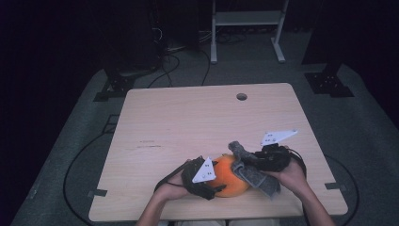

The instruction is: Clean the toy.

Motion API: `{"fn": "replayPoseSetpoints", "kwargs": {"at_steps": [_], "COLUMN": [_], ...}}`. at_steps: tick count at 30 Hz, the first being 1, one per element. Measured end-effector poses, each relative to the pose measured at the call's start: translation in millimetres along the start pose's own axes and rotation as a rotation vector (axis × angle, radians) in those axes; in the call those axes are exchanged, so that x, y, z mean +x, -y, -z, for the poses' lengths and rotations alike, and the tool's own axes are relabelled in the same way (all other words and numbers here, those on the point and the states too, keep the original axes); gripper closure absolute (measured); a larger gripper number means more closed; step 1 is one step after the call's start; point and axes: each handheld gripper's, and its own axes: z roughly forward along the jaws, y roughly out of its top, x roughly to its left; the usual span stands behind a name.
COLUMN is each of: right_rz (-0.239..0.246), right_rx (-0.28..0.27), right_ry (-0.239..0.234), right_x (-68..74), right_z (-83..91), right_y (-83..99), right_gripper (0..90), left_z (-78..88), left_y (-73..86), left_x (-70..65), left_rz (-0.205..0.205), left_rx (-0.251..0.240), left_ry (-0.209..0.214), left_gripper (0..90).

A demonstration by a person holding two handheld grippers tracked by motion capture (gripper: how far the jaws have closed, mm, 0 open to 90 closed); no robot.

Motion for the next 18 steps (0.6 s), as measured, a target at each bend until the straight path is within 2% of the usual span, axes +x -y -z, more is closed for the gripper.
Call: {"fn": "replayPoseSetpoints", "kwargs": {"at_steps": [2, 4, 7, 9, 12, 16, 18], "right_rz": [0.025, 0.051, 0.057, 0.023, -0.025, -0.094, -0.113], "right_rx": [-0.008, 0.002, 0.027, 0.035, 0.041, 0.037, 0.034], "right_ry": [-0.018, -0.008, 0.002, -0.011, 0.001, 0.012, 0.024], "right_x": [6.4, 10.2, 7.7, -0.3, -13.4, -27.9, -31.6], "right_z": [-7.6, -15.2, -26.5, -30.6, -30.6, -25.2, -20.5], "right_y": [-14.0, -21.7, -24.5, -21.7, -14.7, 3.1, 13.6], "right_gripper": [75.9, 75.8, 75.8, 75.8, 75.8, 75.8, 75.9], "left_z": [0.1, 0.7, 0.5, 0.1, 0.4, 0.3, 0.4], "left_y": [0.1, 0.3, 2.5, 3.5, 4.1, 5.1, 5.8], "left_x": [-1.1, -1.5, -0.4, 0.3, 0.8, 2.0, 3.0], "left_rz": [-0.007, -0.021, -0.01, 0.006, 0.01, 0.015, 0.02], "left_rx": [-0.004, 0.004, 0.002, -0.001, -0.002, -0.007, -0.009], "left_ry": [0.001, 0.001, 0.003, 0.004, 0.007, 0.012, 0.015], "left_gripper": [24.0, 24.1, 24.5, 24.6, 24.6, 24.4, 24.1]}}
